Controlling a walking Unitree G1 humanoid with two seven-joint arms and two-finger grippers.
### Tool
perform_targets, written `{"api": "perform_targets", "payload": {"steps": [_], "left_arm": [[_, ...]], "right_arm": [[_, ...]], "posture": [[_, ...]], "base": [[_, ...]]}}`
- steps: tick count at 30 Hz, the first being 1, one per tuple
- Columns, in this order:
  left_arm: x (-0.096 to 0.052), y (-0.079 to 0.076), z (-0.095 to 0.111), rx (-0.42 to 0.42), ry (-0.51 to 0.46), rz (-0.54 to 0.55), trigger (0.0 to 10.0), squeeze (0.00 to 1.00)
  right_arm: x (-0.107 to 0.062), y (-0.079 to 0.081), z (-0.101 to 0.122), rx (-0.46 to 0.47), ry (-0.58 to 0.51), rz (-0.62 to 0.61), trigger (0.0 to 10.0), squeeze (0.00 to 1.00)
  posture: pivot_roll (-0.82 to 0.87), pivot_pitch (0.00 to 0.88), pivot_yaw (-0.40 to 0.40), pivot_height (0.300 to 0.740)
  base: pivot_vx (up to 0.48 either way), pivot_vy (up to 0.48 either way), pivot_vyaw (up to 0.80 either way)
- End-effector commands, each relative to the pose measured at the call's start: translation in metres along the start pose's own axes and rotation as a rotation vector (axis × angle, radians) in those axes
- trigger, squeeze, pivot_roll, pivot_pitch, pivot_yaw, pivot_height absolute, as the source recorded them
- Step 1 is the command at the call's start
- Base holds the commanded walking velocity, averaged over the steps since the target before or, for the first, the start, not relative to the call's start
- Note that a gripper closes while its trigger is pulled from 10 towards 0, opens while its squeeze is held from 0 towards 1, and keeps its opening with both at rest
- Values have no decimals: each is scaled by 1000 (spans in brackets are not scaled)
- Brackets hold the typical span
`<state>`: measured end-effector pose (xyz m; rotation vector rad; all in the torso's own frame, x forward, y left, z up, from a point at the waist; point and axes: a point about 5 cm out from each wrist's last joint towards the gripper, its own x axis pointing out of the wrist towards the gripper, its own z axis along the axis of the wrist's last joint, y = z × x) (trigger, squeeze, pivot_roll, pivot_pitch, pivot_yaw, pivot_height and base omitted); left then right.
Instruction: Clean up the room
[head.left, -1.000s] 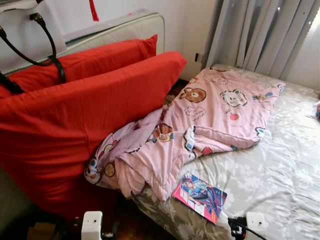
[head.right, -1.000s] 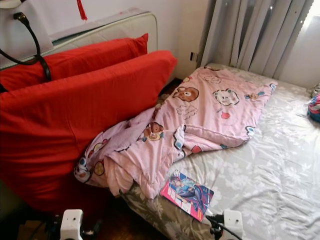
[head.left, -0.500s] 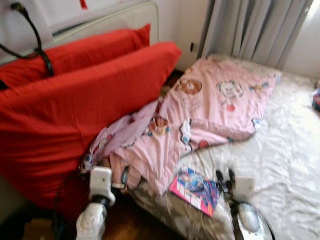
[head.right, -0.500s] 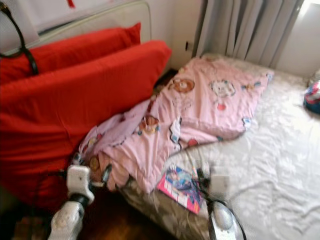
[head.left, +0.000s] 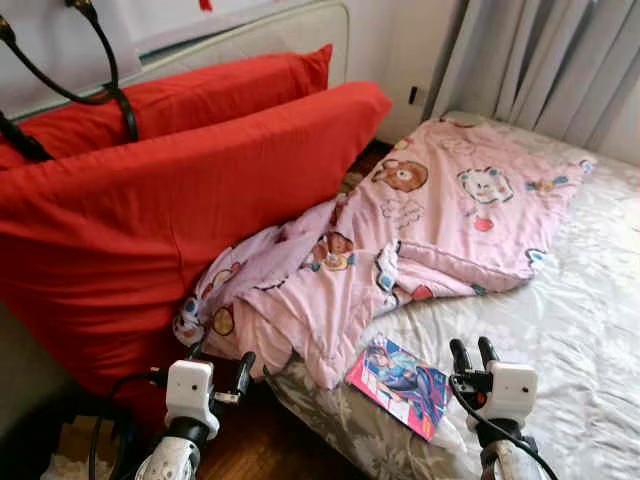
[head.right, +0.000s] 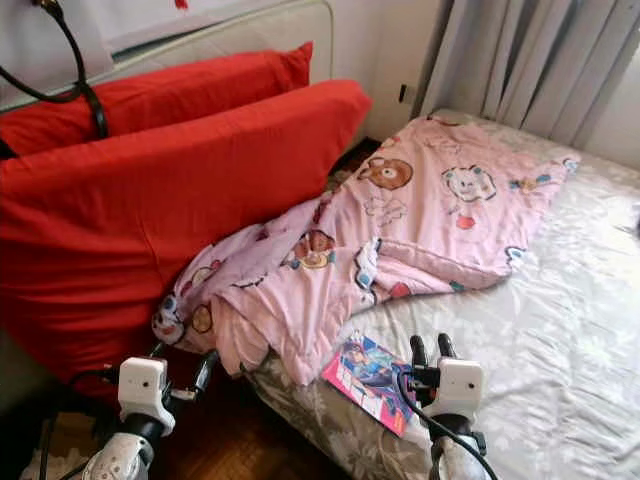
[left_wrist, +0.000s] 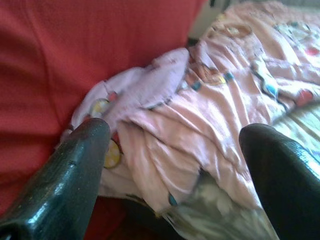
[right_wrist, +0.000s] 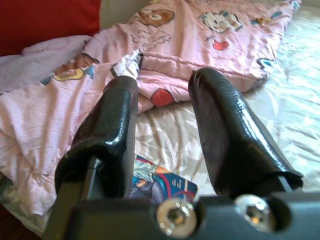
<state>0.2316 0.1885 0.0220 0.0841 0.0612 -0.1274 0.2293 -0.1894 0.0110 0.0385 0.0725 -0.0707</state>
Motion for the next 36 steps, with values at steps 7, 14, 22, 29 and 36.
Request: {"api": "perform_targets", "payload": {"steps": [7,14,22,29,36], "left_arm": [[5,-2,4,-53,27,-26,10000,0],[11,3,10,-72,13,0,10000,0],[18,10,19,-68,-10,59,10000,0],[16,7,19,-77,-4,60,10000,0],[13,7,17,-73,18,66,10000,0]], "right_arm": [[2,0,-2,-20,67,-21,10000,0],[2,5,0,-51,53,24,10000,0],[4,2,8,-28,15,-1,10000,0],[9,-2,5,-45,68,-28,10000,0],[9,6,6,0,48,3,10000,0]], "posture": [[-64,45,-52,726],[-63,45,-59,681],[-69,90,-65,681],[-69,116,-69,666],[-68,125,-66,656]], "base": [[0,0,0],[0,0,0],[0,0,0],[0,0,0],[0,0,0]]}}
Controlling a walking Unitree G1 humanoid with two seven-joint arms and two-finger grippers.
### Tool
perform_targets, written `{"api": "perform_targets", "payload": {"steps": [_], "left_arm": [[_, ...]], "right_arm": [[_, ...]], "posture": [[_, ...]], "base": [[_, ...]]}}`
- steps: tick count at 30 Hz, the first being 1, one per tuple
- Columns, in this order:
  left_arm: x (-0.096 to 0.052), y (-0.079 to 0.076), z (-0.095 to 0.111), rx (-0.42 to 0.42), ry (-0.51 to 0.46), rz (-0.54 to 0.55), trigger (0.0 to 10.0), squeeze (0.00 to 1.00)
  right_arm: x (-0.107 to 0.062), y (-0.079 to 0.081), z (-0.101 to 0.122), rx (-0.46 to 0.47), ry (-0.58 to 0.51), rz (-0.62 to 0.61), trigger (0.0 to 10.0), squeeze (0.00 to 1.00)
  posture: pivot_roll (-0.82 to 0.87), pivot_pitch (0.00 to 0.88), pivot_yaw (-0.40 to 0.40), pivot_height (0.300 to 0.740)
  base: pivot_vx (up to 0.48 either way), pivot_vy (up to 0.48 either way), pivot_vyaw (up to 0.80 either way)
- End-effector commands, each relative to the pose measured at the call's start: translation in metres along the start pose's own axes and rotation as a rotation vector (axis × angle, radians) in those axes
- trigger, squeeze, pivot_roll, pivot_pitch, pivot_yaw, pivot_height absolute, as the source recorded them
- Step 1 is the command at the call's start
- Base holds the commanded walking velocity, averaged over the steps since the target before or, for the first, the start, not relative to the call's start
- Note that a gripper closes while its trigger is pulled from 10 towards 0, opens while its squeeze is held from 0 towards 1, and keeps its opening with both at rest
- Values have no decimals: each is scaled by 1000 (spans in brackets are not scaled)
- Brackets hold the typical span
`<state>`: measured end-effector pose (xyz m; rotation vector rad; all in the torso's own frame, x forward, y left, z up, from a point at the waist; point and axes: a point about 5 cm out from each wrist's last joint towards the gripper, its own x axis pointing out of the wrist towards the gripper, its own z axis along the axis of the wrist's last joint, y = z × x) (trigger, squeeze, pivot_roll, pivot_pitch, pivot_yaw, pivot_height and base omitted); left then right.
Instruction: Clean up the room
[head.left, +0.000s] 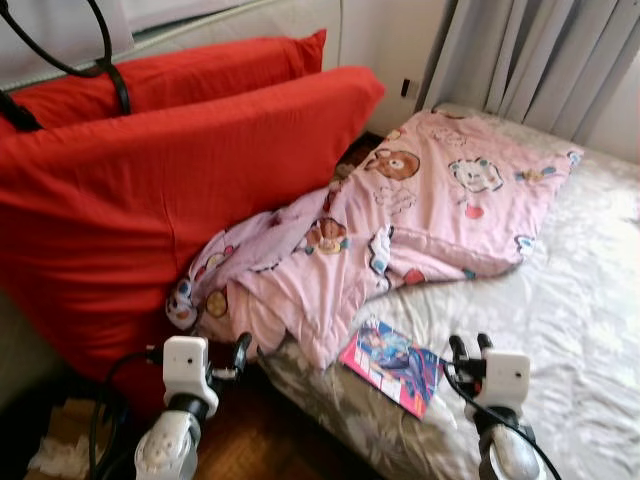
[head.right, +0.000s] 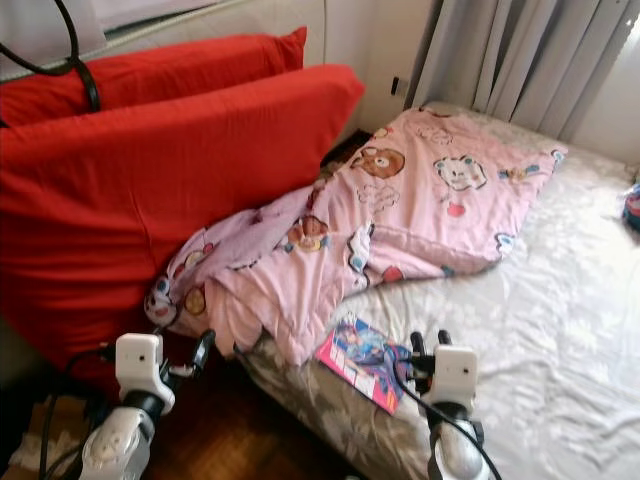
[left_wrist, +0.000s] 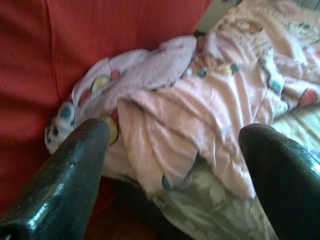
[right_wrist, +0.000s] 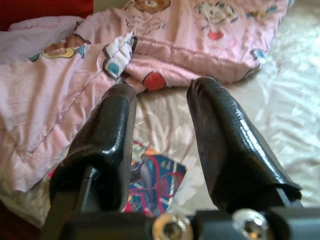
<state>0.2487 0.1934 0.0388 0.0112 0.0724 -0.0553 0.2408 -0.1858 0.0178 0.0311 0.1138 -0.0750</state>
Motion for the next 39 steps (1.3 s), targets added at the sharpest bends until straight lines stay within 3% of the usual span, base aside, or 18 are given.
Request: {"api": "perform_targets", "payload": {"steps": [1,9,12,15,39], "left_arm": [[-2,-1,0,3,9,-3,10000,0],[-2,-3,0,0,16,-10,10000,0],[-3,-2,-1,13,29,-8,10000,0],[-3,2,0,-6,31,20,10000,0],[-5,-7,-4,-18,63,-10,10000,0]], "right_arm": [[-2,1,-2,8,7,9,10000,0],[1,4,-5,3,39,21,10000,0],[4,5,-8,62,85,-5,10000,0],[7,8,-5,64,63,28,10000,0],[14,21,-7,122,79,136,10000,0]], "posture": [[-68,125,-66,656],[-69,130,-64,656],[-70,132,-62,656],[-73,134,-62,631],[-77,135,-54,631]], "base": [[0,0,0],[0,0,0],[0,0,0],[0,0,0],[0,0,0]]}}
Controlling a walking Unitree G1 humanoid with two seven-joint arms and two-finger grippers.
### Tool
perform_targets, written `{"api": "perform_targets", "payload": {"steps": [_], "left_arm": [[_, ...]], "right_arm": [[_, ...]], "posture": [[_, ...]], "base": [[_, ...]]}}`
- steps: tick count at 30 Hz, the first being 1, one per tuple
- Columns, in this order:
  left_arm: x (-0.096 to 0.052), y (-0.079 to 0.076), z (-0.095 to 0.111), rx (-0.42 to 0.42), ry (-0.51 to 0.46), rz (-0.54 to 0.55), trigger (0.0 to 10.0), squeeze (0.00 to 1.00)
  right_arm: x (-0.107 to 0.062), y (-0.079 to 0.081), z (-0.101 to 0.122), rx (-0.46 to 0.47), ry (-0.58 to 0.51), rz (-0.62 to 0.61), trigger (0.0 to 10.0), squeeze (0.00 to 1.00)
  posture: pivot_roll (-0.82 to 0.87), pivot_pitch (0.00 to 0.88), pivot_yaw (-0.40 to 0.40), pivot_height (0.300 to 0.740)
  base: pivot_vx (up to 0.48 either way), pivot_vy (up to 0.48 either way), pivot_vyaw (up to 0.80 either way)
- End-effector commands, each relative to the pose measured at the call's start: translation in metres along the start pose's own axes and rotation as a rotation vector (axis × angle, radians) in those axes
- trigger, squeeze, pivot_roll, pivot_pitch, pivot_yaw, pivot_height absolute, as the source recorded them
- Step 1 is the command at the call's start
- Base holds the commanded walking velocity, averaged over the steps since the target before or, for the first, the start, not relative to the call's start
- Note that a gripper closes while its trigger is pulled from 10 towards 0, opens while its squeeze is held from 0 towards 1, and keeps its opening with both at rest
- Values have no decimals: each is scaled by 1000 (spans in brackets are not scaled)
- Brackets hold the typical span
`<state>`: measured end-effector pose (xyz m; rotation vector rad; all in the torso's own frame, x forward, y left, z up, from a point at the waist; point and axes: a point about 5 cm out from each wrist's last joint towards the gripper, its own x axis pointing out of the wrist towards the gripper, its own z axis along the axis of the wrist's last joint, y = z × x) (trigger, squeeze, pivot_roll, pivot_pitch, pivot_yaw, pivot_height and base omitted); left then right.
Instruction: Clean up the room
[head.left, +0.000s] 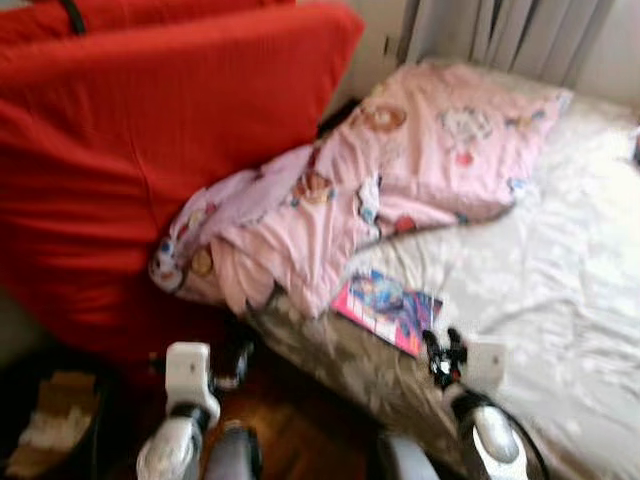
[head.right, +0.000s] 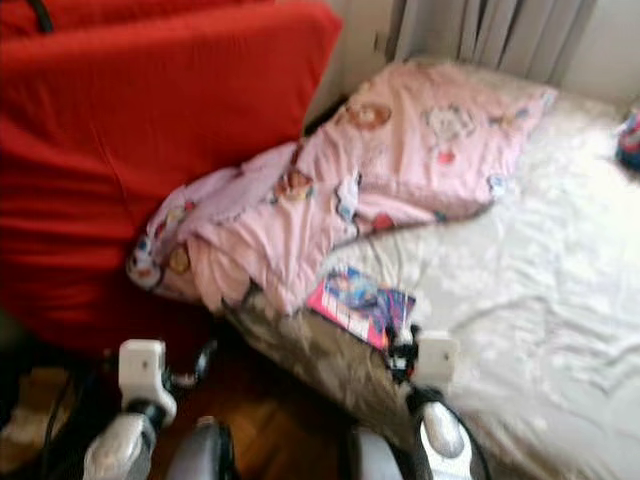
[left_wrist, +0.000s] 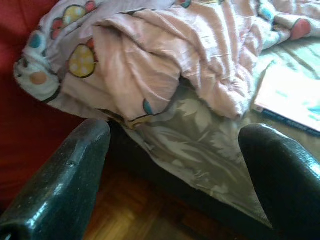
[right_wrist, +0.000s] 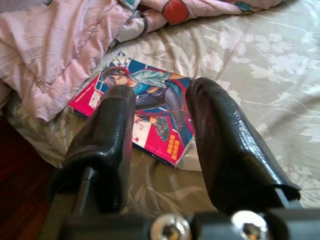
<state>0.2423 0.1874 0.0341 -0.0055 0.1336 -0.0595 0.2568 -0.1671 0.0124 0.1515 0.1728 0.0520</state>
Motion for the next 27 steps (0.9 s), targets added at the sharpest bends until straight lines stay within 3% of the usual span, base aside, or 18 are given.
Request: {"api": "perform_targets", "payload": {"steps": [1,7,27], "left_arm": [[1,0,1,-1,2,-6,10000,0],[2,-1,2,-5,2,-9,10000,0],[2,-4,0,-14,10,-27,10000,0]], "right_arm": [[0,2,-3,11,12,3,10000,0],[1,1,-4,12,16,-16,10000,0],[1,-3,-5,16,21,-41,10000,0]], "posture": [[-78,135,-53,631],[-77,134,-52,631],[-81,135,-49,631]], "base": [[0,0,0],[184,0,0],[358,0,0]]}}
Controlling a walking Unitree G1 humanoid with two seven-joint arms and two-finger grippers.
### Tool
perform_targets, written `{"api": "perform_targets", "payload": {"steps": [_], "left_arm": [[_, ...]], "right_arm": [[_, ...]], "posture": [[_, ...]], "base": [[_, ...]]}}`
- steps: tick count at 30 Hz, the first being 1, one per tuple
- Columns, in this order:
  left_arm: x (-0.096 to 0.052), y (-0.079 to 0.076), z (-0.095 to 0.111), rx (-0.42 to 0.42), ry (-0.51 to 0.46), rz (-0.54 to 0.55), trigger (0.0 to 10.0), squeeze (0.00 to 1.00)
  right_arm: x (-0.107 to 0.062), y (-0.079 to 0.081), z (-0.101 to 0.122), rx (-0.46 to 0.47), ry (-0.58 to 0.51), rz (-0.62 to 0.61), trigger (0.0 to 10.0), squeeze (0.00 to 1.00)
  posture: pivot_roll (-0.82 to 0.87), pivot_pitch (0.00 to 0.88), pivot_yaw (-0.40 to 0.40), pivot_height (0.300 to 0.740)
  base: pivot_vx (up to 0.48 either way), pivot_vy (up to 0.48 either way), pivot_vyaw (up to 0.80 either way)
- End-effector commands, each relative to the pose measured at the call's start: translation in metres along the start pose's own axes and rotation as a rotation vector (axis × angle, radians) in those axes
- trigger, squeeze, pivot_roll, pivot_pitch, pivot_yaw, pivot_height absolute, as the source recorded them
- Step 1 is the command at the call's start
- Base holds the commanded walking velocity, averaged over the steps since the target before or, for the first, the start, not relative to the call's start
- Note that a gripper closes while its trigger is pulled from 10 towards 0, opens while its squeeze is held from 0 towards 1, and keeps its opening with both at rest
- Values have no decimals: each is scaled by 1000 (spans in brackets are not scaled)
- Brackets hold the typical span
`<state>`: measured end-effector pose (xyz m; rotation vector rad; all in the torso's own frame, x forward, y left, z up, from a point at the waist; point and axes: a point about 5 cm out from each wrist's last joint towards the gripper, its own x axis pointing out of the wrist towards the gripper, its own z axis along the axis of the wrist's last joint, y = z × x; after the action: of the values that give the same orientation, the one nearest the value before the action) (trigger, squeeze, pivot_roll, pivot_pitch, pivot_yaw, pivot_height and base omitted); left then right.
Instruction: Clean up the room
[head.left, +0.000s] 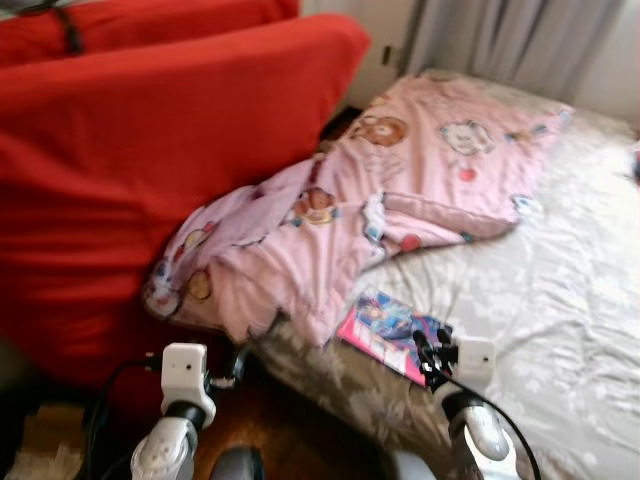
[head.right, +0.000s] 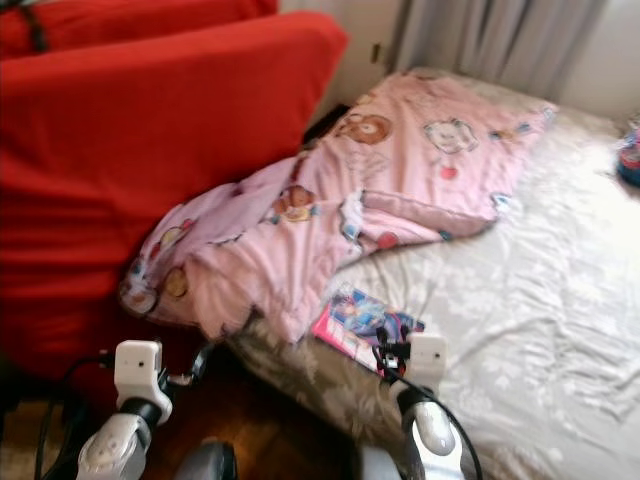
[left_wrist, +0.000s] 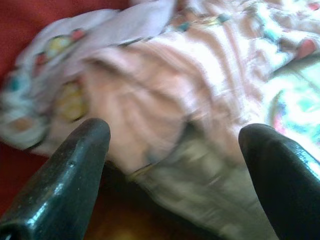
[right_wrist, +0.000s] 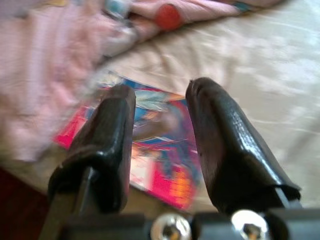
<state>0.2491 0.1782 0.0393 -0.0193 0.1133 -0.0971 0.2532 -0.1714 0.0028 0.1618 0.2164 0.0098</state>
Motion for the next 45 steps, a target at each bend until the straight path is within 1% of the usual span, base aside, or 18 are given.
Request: {"api": "perform_targets", "payload": {"steps": [1,7,9,11,12,13,14,19,20,21,22,24,32,35,36,40,41,45], "left_arm": [[-5,5,-6,-4,30,11,10000,0],[-4,7,-4,1,22,20,10000,0],[-3,6,-4,-9,21,13,10000,0],[-3,5,-3,-10,22,9,10000,0],[-3,4,-3,-11,21,7,10000,0],[-2,4,-2,-11,21,6,10000,0],[-2,3,-2,-13,21,0,10000,0],[-3,2,-1,-14,20,-9,10000,0],[-4,1,0,-13,20,-20,10000,0],[-4,1,0,-13,20,-20,10000,0],[-4,0,1,-13,21,-27,10000,0],[-4,-2,2,-11,23,-43,10000,0],[-9,-3,6,-7,25,-53,10000,0],[-11,-3,7,-7,28,-58,10000,0],[-13,-3,7,-6,30,-61,10000,0],[-20,-3,8,0,43,-68,10000,0],[-24,-3,8,6,54,-73,10000,0],[-33,-2,6,20,76,-78,10000,0]], "right_arm": [[3,3,5,0,-20,-1,10000,0],[5,0,5,20,-13,-49,10000,0],[9,-5,3,16,35,-74,10000,0],[11,-5,0,35,69,-63,10000,0],[12,-7,-1,26,90,-66,10000,490],[13,-8,-2,17,105,-70,10000,490],[14,-8,-2,43,102,-70,10000,1000],[17,-12,-2,47,131,-94,10000,1000],[20,-18,-5,85,178,-138,10000,1000],[20,-18,-5,85,178,-138,10000,1000],[21,-20,-7,103,213,-160,10000,1000],[24,-24,-9,169,265,-192,10000,1000],[30,-31,-5,129,307,-231,10000,1000],[30,-33,-4,138,313,-244,10000,996],[30,-35,-4,145,319,-250,10000,0],[29,-40,-5,156,328,-266,10000,0],[28,-41,-5,161,331,-276,10000,0],[26,-41,-9,181,348,-277,10000,0]], "posture": [[-81,135,-49,631],[-80,138,-48,631],[-79,138,-47,631],[-78,144,-43,631],[-77,146,-42,631],[-77,146,-42,631],[-77,150,-41,631],[-74,166,-36,631],[-62,183,-30,631],[-62,183,-30,631],[-55,189,-28,631],[-48,198,-27,631],[-17,246,-18,631],[-9,260,-14,631],[-7,268,-11,631],[5,289,-3,631],[8,299,3,631],[18,318,11,631]], "base": [[375,0,0],[187,0,0],[0,0,0],[0,0,0],[0,0,0],[0,0,0],[0,0,0],[0,0,0],[0,0,0],[0,0,0],[0,0,0],[0,0,0],[0,0,0],[0,0,0],[0,0,0],[0,0,0],[0,0,0],[0,0,0]]}}
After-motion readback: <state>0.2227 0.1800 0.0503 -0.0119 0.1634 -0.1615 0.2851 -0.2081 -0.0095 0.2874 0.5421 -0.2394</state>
